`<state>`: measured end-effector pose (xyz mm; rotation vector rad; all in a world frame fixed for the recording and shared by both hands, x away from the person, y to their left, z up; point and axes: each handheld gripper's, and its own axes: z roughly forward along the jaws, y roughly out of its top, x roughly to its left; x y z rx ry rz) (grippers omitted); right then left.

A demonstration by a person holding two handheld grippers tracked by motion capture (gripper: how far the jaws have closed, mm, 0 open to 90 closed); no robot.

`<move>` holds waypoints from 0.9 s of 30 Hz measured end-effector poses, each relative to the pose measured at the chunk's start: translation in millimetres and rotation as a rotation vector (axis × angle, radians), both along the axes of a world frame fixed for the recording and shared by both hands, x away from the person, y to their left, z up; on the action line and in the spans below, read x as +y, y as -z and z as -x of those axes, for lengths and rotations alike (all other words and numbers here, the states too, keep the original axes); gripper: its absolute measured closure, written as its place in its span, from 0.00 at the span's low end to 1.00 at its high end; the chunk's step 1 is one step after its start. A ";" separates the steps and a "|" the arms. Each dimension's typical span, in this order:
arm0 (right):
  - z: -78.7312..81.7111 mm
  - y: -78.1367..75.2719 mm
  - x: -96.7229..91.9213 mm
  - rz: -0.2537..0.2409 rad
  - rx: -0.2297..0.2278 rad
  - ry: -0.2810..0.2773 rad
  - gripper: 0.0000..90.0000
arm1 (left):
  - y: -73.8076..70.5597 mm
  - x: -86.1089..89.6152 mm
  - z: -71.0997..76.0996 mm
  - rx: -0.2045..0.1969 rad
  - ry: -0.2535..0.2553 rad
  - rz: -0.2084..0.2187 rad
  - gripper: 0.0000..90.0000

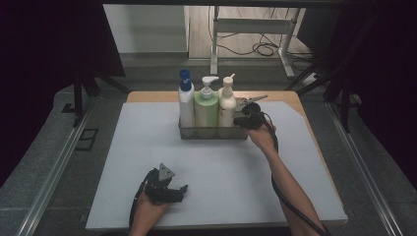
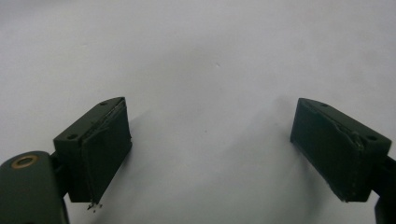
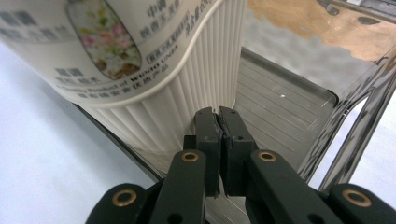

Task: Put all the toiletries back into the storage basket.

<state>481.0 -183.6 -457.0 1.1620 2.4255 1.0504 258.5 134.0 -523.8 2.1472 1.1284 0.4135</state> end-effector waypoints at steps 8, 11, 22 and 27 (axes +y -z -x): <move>3.1 -5.0 3.3 0.003 -0.011 -0.020 0.99 | 0.0 -0.1 0.0 0.001 -0.001 0.001 0.13; 3.4 -5.3 2.4 -0.005 -0.007 -0.021 0.99 | 0.0 0.0 0.0 0.000 -0.001 0.000 0.13; 7.1 -5.1 3.1 -0.006 -0.002 -0.037 0.99 | 0.0 -0.1 0.0 0.001 -0.001 0.000 0.13; 6.3 -3.9 2.0 -0.008 0.002 -0.035 0.98 | 0.0 -0.1 0.0 0.000 -0.001 0.000 0.13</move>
